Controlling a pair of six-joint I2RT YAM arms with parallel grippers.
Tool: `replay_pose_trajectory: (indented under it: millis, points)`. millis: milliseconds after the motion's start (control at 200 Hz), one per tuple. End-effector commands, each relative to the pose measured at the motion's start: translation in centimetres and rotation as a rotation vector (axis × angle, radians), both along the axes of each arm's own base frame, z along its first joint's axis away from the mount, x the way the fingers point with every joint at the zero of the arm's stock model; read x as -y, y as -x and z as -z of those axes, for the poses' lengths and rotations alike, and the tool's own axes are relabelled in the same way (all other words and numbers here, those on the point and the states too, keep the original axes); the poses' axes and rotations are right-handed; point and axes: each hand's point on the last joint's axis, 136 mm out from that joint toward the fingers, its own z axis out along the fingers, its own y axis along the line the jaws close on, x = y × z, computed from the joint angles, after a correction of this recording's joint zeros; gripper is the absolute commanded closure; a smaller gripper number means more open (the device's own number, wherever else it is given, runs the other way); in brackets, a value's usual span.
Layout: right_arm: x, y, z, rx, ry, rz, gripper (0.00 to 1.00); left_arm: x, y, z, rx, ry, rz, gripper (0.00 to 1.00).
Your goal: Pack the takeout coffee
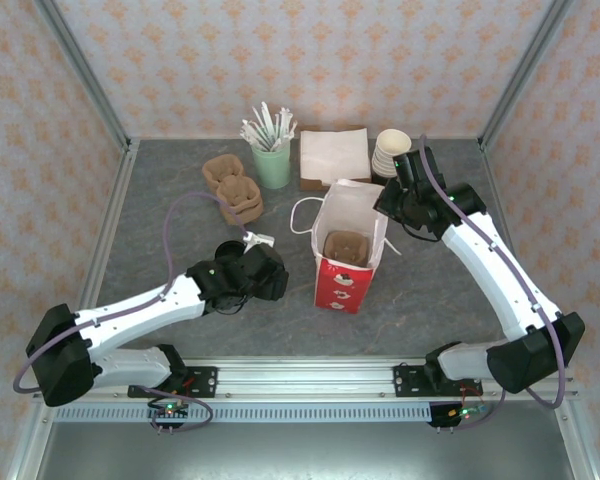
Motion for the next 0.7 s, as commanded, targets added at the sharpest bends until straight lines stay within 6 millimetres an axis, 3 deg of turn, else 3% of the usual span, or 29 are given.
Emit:
replay_pose_trajectory:
  millis: [0, 696]
  points:
    - [0.4, 0.4, -0.2, 0.013, 0.008, 0.021, 1.0, -0.2, -0.5, -0.7, 0.023, -0.021, -0.032, 0.14]
    - [0.7, 0.7, -0.3, 0.014, 0.009, 0.029, 1.0, -0.3, -0.4, 0.7, -0.01, -0.054, -0.032, 0.18]
